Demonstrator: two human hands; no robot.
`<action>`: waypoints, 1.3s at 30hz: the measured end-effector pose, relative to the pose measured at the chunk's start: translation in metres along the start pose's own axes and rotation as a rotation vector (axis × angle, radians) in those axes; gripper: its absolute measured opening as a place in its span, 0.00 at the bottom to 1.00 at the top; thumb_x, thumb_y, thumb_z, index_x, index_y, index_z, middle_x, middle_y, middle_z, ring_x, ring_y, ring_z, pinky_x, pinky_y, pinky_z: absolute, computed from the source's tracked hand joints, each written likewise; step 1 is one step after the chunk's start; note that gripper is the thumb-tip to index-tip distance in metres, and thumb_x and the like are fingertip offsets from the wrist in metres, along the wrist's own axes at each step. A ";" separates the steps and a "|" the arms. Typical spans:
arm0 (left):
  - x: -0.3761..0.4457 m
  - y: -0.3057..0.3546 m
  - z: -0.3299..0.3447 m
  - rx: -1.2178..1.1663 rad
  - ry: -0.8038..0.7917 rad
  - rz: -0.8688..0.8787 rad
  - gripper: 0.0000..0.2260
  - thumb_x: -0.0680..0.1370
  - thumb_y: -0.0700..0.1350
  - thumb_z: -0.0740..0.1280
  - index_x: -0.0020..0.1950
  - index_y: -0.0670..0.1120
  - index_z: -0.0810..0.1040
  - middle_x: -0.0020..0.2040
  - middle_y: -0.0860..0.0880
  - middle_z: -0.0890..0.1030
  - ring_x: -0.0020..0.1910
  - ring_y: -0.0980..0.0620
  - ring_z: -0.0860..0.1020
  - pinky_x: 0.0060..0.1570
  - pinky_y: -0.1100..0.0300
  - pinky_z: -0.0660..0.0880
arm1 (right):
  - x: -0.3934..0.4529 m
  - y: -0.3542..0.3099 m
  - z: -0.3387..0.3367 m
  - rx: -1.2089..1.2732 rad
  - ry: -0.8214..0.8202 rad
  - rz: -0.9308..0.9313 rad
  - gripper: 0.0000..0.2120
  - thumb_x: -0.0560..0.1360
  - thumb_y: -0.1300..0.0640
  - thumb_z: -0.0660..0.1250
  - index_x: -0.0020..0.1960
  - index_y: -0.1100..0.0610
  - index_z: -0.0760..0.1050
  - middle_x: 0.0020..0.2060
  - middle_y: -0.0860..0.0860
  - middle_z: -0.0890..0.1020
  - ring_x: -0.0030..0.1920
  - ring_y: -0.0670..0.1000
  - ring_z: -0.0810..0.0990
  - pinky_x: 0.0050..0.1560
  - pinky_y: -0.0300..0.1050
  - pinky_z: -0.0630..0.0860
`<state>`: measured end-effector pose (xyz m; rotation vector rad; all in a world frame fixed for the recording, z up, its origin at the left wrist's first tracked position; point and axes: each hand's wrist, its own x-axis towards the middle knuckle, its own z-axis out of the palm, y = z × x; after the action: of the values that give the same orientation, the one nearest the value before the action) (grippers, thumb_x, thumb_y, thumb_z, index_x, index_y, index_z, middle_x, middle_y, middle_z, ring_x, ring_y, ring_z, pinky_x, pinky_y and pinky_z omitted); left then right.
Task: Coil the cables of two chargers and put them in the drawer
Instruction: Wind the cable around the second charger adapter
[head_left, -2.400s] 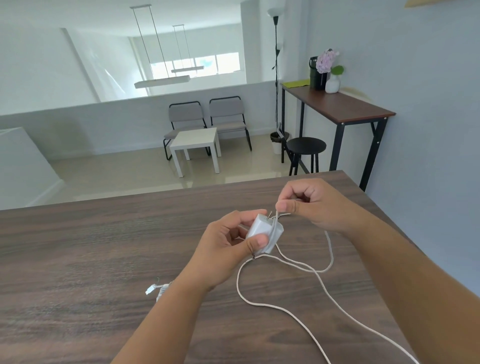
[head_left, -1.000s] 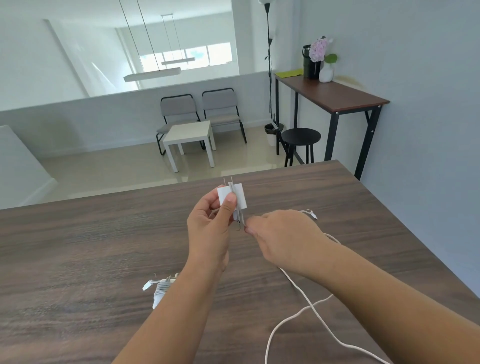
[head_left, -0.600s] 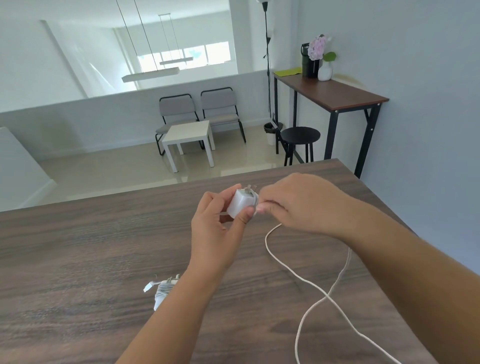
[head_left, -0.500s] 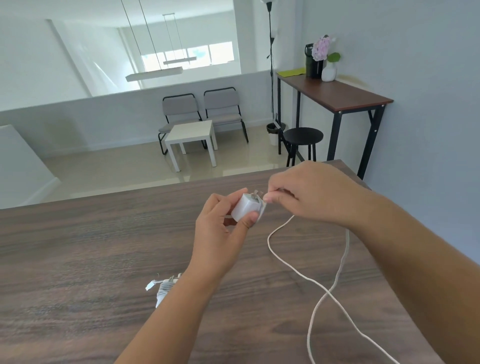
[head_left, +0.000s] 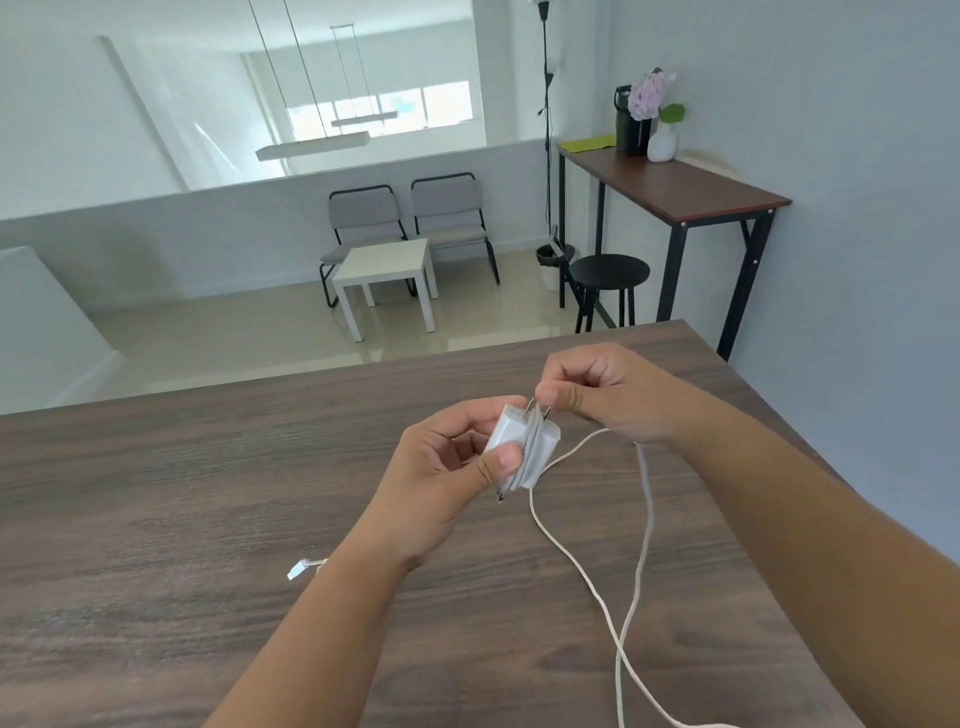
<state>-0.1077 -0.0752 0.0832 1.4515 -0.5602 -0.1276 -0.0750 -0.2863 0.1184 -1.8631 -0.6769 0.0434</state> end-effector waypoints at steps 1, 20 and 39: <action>0.001 0.000 0.001 -0.060 -0.008 0.002 0.20 0.69 0.55 0.78 0.58 0.50 0.83 0.51 0.48 0.84 0.48 0.52 0.79 0.44 0.59 0.76 | -0.001 0.004 0.005 0.111 -0.002 0.016 0.12 0.75 0.49 0.66 0.37 0.54 0.76 0.25 0.48 0.70 0.27 0.43 0.64 0.29 0.33 0.60; 0.027 0.000 0.005 -0.312 0.644 -0.001 0.10 0.73 0.39 0.71 0.54 0.42 0.78 0.49 0.43 0.78 0.38 0.57 0.81 0.38 0.65 0.78 | -0.023 0.008 0.083 -0.582 0.106 0.137 0.10 0.82 0.49 0.52 0.52 0.50 0.72 0.26 0.45 0.68 0.35 0.55 0.72 0.37 0.47 0.68; 0.005 -0.014 -0.002 0.072 0.521 0.005 0.16 0.67 0.47 0.76 0.52 0.51 0.78 0.47 0.50 0.83 0.47 0.51 0.82 0.50 0.49 0.79 | -0.006 -0.044 0.047 -0.820 -0.180 0.063 0.13 0.81 0.51 0.56 0.48 0.53 0.78 0.41 0.47 0.81 0.39 0.46 0.75 0.43 0.44 0.71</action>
<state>-0.0991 -0.0777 0.0711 1.4792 -0.1419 0.2726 -0.1150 -0.2390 0.1361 -2.6920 -0.8329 -0.0328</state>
